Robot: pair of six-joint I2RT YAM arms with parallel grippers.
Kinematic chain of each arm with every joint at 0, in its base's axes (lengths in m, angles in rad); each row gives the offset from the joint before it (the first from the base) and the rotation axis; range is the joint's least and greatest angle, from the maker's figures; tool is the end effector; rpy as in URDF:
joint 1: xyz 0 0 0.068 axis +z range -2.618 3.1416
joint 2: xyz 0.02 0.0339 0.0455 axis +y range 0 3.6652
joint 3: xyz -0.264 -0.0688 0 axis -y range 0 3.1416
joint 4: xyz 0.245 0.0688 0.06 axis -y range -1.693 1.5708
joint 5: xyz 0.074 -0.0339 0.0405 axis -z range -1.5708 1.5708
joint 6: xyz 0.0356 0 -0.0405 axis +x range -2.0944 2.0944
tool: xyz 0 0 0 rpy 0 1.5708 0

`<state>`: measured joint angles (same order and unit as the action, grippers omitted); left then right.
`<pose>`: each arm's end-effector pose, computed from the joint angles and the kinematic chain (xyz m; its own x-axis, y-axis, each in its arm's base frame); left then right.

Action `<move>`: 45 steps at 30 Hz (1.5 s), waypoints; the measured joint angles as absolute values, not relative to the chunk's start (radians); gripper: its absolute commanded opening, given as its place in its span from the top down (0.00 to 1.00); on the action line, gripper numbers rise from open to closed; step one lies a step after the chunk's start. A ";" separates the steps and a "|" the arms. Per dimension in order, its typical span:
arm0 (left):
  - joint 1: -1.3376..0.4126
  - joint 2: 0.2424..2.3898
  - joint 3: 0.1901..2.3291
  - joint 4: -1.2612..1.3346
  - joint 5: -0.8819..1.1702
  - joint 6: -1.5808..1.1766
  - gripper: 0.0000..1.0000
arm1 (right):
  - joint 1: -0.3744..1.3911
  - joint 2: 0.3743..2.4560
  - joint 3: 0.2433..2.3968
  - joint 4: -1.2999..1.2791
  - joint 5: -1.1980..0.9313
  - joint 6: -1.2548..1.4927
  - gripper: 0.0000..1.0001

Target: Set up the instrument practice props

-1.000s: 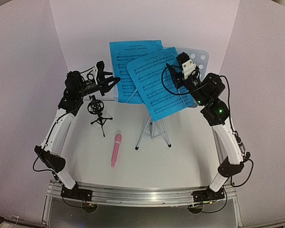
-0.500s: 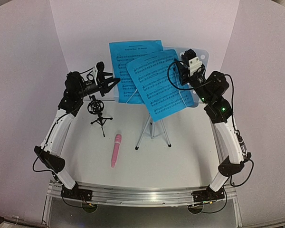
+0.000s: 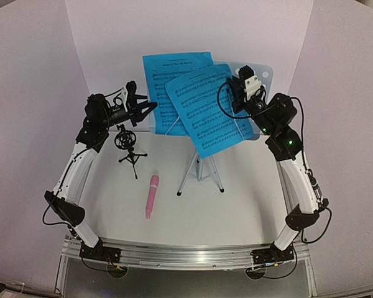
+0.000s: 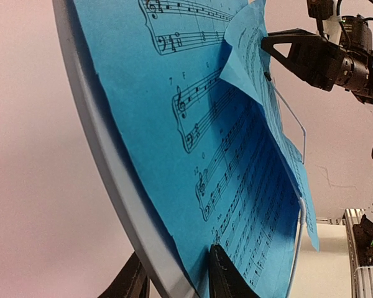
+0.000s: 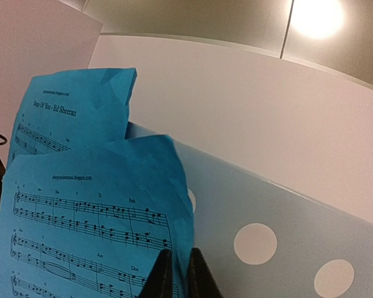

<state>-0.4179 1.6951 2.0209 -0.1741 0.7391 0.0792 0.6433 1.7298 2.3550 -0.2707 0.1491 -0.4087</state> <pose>0.3237 -0.1700 0.5259 0.2096 -0.0291 -0.9774 0.8948 0.4088 0.1797 0.2654 0.1924 0.6041 0.4463 -0.1566 -0.8811 -0.3317 0.8855 -0.3254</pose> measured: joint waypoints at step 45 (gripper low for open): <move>-0.418 1.682 2.020 -0.145 0.692 0.162 0.67 | 0.613 1.503 2.094 -0.125 0.416 -0.551 1.00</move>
